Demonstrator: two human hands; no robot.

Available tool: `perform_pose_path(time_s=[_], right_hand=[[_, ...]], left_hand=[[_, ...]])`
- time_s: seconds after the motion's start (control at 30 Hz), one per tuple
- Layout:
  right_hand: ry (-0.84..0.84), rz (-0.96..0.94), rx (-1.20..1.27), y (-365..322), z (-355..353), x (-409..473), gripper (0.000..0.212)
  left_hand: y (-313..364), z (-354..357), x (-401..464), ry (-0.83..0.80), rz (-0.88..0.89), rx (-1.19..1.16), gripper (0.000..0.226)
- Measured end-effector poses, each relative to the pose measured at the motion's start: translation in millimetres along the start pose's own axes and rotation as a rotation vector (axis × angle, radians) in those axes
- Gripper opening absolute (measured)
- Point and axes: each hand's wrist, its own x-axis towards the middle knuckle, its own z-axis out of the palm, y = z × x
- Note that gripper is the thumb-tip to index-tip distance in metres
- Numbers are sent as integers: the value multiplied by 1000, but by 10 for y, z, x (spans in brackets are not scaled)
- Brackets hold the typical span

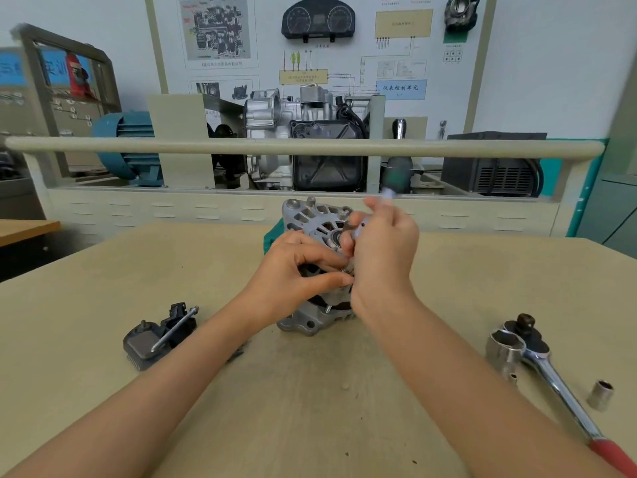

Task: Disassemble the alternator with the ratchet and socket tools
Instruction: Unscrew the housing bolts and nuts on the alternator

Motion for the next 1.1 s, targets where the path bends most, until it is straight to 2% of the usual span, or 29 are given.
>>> perform_pose_path(time_s=[0.03, 0.1, 0.2, 0.27, 0.33, 0.53, 0.63, 0.73, 0.83, 0.97, 1.03, 1.1], right_hand=[[100, -25, 19, 28, 26, -17, 26], [176, 1, 46, 35, 34, -10, 27], [111, 167, 106, -105, 19, 66, 30], [16, 242, 0, -182, 27, 105, 29], [-106, 239, -117, -198, 64, 139, 27], [-526, 90, -452, -198, 66, 200, 42], [-750, 117, -525, -252, -4, 233, 39], [-856, 184, -511, -272, -20, 260, 36], [-866, 234, -402, -238, -48, 271, 34], [-797, 267, -271, -212, -70, 259, 32], [-760, 256, -256, -198, -67, 238, 32], [-703, 244, -239, -194, -61, 210, 31]], left_hand=[[-5, -2, 1, -4, -6, 2, 17], [-13, 0, 0, -4, -20, -1, 15], [-17, 16, -6, 13, -17, 44, 16], [-20, 27, -1, 25, -10, 82, 16], [-31, 33, -5, 37, -4, 103, 24], [-25, 20, -7, 19, -51, 61, 25], [-31, 9, -2, -13, -63, 8, 17], [-13, 9, 13, -16, -53, -22, 15], [-7, 20, 23, -19, -7, -26, 19], [-21, 42, 35, -3, -40, -9, 31], [-12, 35, 38, -14, -7, -15, 28], [-1, 24, 45, -31, 31, -11, 15]])
